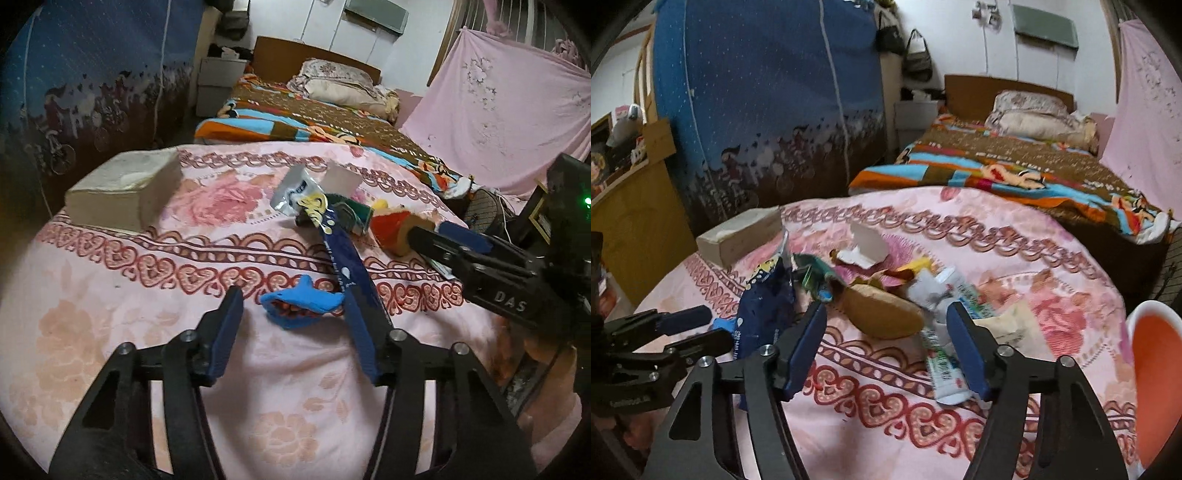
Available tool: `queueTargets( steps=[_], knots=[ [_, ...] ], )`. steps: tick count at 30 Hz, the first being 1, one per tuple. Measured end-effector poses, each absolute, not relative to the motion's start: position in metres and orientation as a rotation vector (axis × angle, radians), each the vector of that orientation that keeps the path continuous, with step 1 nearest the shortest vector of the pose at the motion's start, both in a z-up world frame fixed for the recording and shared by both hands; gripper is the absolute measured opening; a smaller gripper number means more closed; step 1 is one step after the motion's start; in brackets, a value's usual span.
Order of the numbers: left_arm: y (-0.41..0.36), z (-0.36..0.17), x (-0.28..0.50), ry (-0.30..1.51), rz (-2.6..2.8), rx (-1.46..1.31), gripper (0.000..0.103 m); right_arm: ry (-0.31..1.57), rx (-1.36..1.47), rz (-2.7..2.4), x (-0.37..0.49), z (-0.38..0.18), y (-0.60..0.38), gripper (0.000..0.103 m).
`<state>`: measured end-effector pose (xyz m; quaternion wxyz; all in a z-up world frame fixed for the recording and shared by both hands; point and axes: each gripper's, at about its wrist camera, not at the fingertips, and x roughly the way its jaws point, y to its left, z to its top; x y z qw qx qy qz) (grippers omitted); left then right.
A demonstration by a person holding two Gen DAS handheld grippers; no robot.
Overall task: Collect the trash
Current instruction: 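Lower the left tool to the blue item while the right tool approaches the brown paper, then close the left tool on the blue item while the right tool grasps the brown paper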
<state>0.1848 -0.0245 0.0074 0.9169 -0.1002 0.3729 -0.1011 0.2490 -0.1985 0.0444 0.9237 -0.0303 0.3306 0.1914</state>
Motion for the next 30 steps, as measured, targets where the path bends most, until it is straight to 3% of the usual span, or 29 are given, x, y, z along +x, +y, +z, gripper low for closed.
queueTargets(
  steps=[7,10,20,30],
  knots=[
    [-0.027,0.007,0.189,0.785,-0.222,-0.202,0.032,0.712,-0.081,0.395,0.259,0.039,-0.186,0.063],
    [-0.024,0.006,0.190,0.788,-0.228,-0.213,0.032,0.733,-0.083,0.383,0.263,0.035,-0.186,0.048],
    [-0.030,-0.003,0.197,0.850,-0.252,-0.210,0.030,0.702,-0.011,0.396,0.258,0.040,-0.202,0.046],
    [-0.027,-0.004,0.201,0.851,-0.245,-0.217,0.022,0.652,0.011,0.424,0.243,0.049,-0.207,0.046]
  ],
)
